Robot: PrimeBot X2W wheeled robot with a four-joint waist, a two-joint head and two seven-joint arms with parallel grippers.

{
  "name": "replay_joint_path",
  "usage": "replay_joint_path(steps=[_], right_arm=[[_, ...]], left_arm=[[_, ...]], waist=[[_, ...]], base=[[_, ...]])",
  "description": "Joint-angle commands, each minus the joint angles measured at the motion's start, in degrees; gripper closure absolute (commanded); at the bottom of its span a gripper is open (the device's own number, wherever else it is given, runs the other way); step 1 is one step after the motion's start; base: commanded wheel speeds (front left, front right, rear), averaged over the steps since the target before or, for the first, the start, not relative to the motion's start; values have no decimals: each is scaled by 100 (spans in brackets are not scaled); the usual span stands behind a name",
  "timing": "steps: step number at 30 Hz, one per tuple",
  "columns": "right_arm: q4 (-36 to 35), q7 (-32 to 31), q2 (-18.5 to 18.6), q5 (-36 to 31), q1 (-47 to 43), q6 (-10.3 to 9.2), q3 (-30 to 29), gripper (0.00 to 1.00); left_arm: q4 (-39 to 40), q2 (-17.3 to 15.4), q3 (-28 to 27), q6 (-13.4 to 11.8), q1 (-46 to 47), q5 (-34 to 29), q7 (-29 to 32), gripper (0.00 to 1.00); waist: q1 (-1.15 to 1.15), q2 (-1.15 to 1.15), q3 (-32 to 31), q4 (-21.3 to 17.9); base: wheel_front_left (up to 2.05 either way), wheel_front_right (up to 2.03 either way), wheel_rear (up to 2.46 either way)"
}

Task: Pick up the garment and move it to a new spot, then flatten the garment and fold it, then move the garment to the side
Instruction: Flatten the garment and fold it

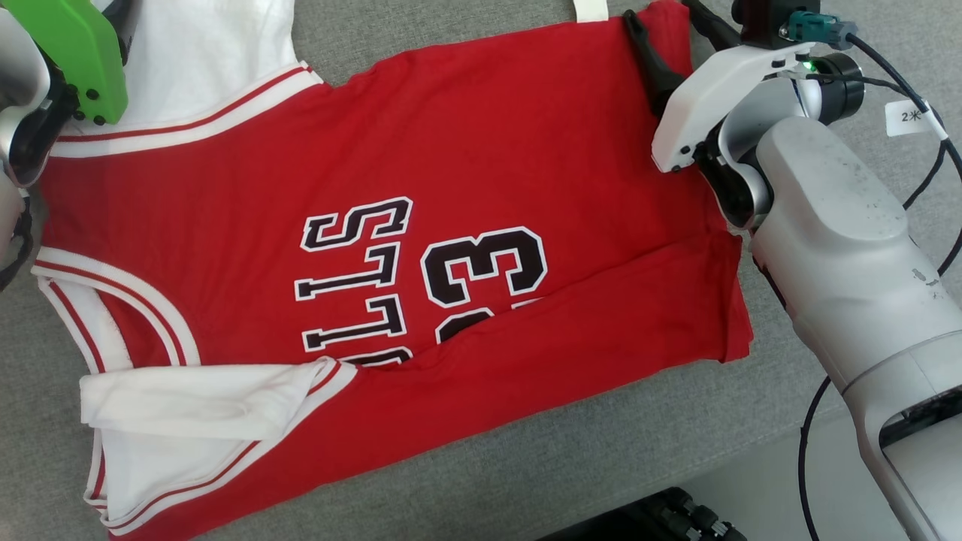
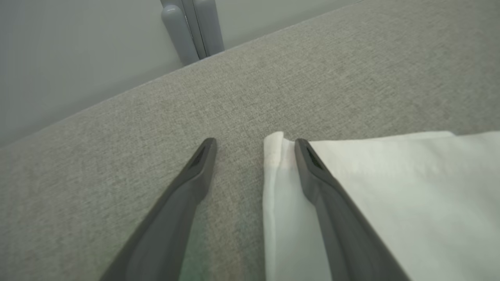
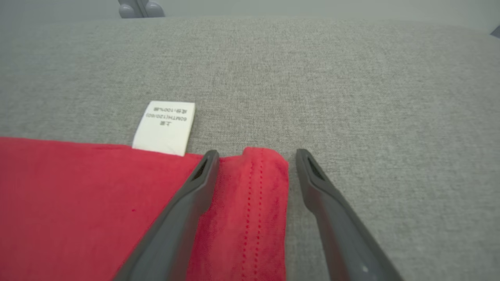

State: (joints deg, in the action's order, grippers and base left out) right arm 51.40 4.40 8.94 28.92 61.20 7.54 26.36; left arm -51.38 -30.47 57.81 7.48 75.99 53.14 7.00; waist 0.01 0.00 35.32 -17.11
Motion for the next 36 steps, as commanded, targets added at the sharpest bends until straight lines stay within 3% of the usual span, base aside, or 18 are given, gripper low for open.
replay_joint_path(steps=[1, 2, 3, 4, 5, 20, 28, 36], right_arm=[[81, -32, -36, 91, 48, -11, 87, 0], [124, -78, -27, 129, 72, -11, 153, 10], [150, -97, -15, 166, 94, -11, 192, 60], [167, -99, 1, 224, 112, -11, 230, 89], [171, -78, 19, 268, 128, -11, 252, 100], [148, 796, 524, 491, -70, -11, 474, 100], [130, 1013, 784, 513, -525, -11, 381, 100], [-305, 1079, 1052, 333, -1175, -11, -83, 100]], left_arm=[[-72, 23, 119, 2, -28, 35, 42, 0], [-88, 53, 165, 2, -20, 83, 23, 11], [-103, 72, 203, 2, -11, 123, 8, 59], [-114, 96, 252, 3, 1, 166, 1, 94], [-104, 116, 279, 3, 11, 218, -37, 100], [468, 154, 532, 2, -8, 948, -1256, 100], [1141, -58, 620, 2, -526, 1281, -1979, 100], [2026, -151, 147, -82, -1378, 1138, -2229, 100]], waist=[[-1, 0, 39, -16], [-1, 0, 44, -8], [-1, 0, 45, 0], [-1, 0, 41, 11], [-1, 0, 30, 26], [-1, 0, -568, 566], [-1, 0, -914, 921], [-1, 0, -1264, 1241]], base=[[0, 0, 0], [0, 0, 0], [0, 0, 0], [0, 0, 0], [0, 0, 0], [0, 0, 0], [0, 0, 0], [0, 0, 0]])
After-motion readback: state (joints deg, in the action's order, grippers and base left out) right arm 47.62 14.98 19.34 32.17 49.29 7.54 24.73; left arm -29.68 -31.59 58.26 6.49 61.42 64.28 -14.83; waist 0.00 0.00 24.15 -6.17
